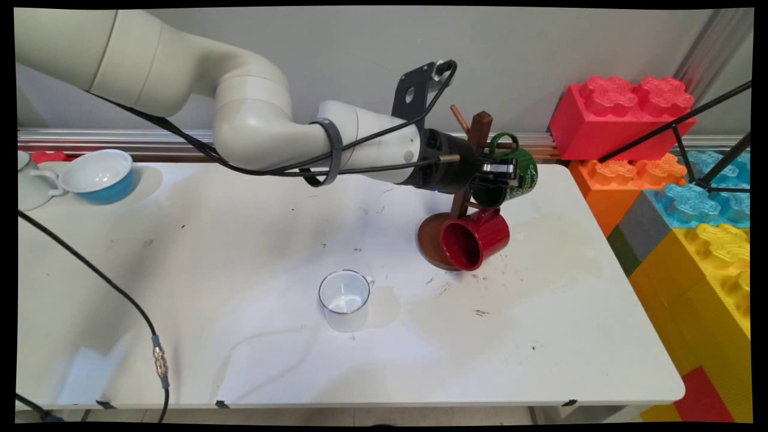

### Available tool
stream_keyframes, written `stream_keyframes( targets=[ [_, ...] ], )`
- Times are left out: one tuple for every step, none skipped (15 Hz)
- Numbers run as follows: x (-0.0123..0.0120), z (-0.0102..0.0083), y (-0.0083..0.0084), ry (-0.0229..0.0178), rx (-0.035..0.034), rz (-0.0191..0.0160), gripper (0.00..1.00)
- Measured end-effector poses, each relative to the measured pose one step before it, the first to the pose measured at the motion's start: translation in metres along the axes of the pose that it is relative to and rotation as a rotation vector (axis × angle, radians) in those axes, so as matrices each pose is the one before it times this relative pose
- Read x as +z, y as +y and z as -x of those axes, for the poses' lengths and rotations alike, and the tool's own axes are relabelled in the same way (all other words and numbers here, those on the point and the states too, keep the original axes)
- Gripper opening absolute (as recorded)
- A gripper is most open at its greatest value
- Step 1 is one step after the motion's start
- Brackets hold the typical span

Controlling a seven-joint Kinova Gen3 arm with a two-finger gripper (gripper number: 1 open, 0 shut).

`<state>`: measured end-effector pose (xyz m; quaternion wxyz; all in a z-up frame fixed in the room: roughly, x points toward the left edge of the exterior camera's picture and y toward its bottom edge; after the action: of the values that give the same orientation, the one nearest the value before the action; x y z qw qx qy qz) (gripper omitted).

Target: Place the picked object on the table

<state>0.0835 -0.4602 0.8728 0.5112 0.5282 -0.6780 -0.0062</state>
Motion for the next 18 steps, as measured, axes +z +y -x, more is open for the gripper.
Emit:
stream_keyframes(
  targets=[
    [-0.00018, -0.00026, 0.0014, 0.00195, -0.0013, 0.00677, 0.0],
    [-0.0001, -0.00014, 0.001, 0.00112, -0.00085, 0.00445, 0.0],
    [-0.00007, -0.0001, 0.00162, 0.00105, -0.00169, 0.00643, 0.0],
    [-0.0002, -0.00007, 0.001, 0.00104, -0.00151, 0.00414, 0.0],
    [-0.00023, 0.00019, 0.00159, -0.0002, -0.00246, 0.00576, 0.0],
    [-0.00012, 0.00048, 0.00183, -0.00165, -0.00342, 0.00696, 0.0],
    [-0.0003, 0.00072, 0.00174, -0.00248, -0.0036, 0.006, 0.0],
    [-0.00051, 0.00094, 0.00162, -0.00295, -0.00391, 0.00572, 0.0],
    [-0.0001, 0.00065, 0.00119, -0.00293, -0.0022, 0.00383, 0.0],
    [-0.00044, 0.00134, 0.00185, -0.00527, -0.00455, 0.00689, 0.0],
    [-0.00071, 0.00161, 0.00235, -0.00639, -0.00433, 0.00882, 0.0],
    [-0.0007, 0.00176, 0.00261, -0.00696, -0.00424, 0.01011, 0.0],
    [-0.00084, 0.00147, 0.00239, -0.00605, -0.00331, 0.00982, 0.0],
    [-0.00045, 0.00096, 0.00168, -0.00409, -0.00175, 0.00693, 0.0],
    [-0.00102, 0.00136, 0.00244, -0.0055, -0.00299, 0.01046, 0.0],
    [-0.00134, 0.00148, 0.0027, -0.00625, -0.00263, 0.01155, 0.0],
    [-0.0014, 0.00126, 0.00267, -0.00628, -0.0009, 0.01128, 0.0],
    [-0.00153, 0.00091, 0.00221, -0.00602, 0.00133, 0.00851, 0.0]
  ],
)
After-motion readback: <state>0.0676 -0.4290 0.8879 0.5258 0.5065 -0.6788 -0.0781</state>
